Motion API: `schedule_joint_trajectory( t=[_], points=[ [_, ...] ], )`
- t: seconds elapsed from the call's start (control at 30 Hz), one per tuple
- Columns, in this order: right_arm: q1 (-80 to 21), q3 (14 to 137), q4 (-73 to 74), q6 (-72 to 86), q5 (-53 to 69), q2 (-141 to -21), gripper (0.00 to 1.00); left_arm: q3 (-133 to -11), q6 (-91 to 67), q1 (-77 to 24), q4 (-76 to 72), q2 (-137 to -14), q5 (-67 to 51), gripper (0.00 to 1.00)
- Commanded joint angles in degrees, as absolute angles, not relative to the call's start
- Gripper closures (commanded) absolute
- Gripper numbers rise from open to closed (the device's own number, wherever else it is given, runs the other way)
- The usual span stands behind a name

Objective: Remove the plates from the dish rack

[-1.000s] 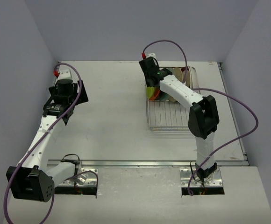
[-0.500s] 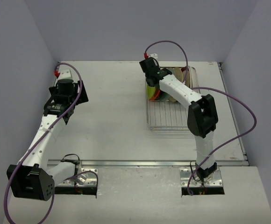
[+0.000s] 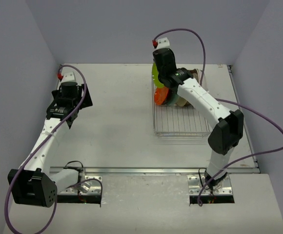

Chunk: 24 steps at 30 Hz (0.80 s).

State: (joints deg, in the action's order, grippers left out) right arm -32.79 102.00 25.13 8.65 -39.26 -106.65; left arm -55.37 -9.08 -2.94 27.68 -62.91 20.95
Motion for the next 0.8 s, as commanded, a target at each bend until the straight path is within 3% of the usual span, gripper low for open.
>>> schedule_joint_trajectory(
  t=[0.0, 0.1, 0.2, 0.33, 0.5, 0.57, 0.77],
  points=[
    [-33.84, 101.8, 15.38, 0.81, -39.54, -100.85, 1.0, -59.72, -6.38, -2.72, 26.72, -63.9, 17.16, 0.0],
    [-33.81, 99.56, 15.35, -1.48, -32.22, -96.9, 1.0, -61.84, -0.03, -2.11, 28.41, -63.19, 2.78, 0.0],
    [-33.75, 94.21, 13.7, 0.59, -19.4, -91.51, 1.0, -61.63, 3.12, -1.69, 26.74, -58.25, -19.19, 0.0],
    [-33.8, 86.54, 13.88, 6.49, -5.05, -85.65, 1.0, -59.92, -0.99, -1.76, 18.11, -54.32, -34.09, 0.02],
    [-33.76, 83.47, 16.43, 12.45, 12.83, -85.09, 1.0, -59.61, -8.19, -1.76, 14.17, -57.13, -44.98, 0.09],
    [-33.83, 83.04, 16.43, 15.66, 18.89, -85.31, 1.0, -59.97, -9.77, -1.83, 14.46, -59.63, -47.12, 0.16],
    [-34.18, 84.01, 16.43, 18.01, 23.79, -86.65, 1.0, -61.02, -10.11, -2.46, 18.11, -65.64, -51.59, 0.3]
  ],
)
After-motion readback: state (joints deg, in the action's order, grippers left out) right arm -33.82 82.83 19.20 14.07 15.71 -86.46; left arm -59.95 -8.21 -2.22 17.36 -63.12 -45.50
